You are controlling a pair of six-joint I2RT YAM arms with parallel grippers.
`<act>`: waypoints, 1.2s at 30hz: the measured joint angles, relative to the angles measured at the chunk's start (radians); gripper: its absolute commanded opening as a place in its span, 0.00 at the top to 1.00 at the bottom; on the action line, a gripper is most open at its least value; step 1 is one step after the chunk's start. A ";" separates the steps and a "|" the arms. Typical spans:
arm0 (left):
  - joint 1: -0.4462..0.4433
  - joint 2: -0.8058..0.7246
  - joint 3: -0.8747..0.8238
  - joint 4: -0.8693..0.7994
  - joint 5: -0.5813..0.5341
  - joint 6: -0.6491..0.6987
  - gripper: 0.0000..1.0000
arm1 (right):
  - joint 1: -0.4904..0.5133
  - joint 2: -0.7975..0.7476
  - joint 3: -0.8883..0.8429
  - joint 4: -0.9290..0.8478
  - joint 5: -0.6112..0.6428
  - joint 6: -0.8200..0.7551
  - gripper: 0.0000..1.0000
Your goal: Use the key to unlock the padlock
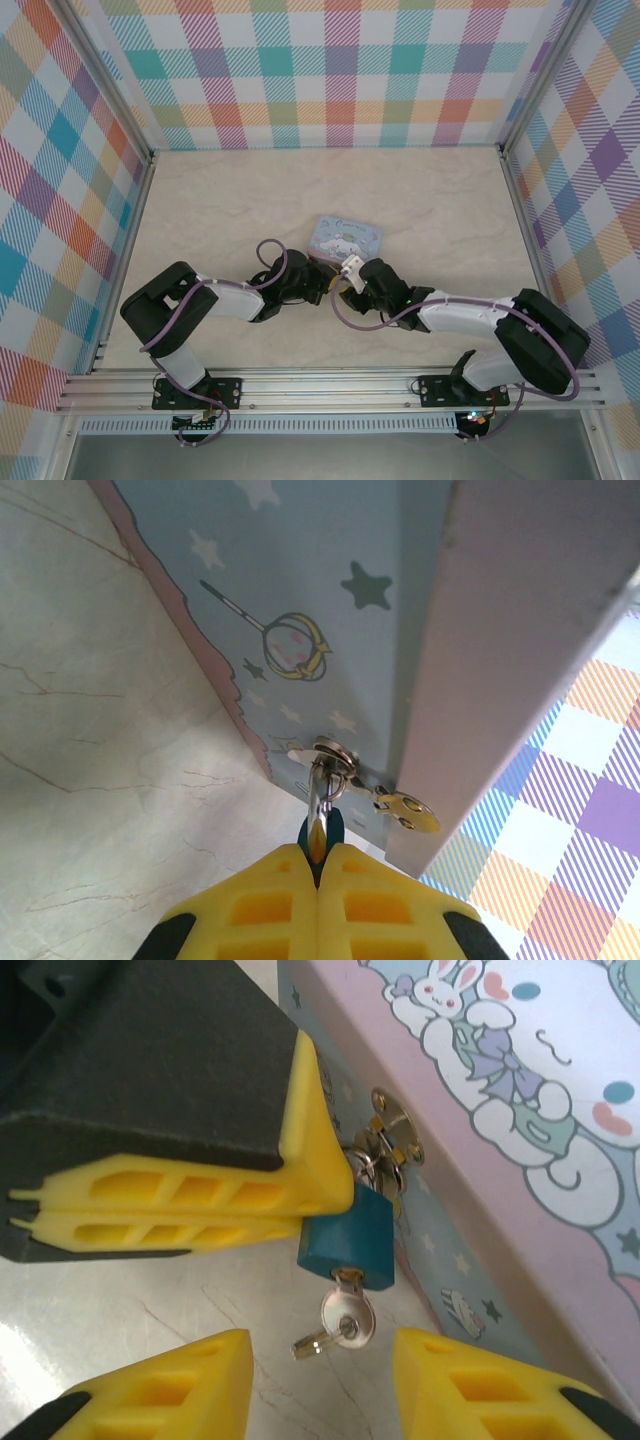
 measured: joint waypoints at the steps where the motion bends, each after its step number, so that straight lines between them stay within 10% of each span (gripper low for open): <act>1: 0.000 0.000 0.000 -0.001 0.000 0.002 1.00 | 0.000 0.005 0.005 0.001 0.000 -0.006 0.66; 13: 0.000 -0.001 0.001 -0.006 -0.011 0.018 1.00 | 0.000 0.031 0.027 0.008 0.018 -0.031 1.00; 23: 0.000 -0.003 0.001 -0.009 -0.013 0.022 1.00 | -0.013 0.032 0.028 0.008 -0.018 -0.016 1.00; 36: 0.000 -0.006 0.005 -0.022 -0.014 0.025 0.71 | -0.017 0.032 0.028 0.028 -0.080 0.008 1.00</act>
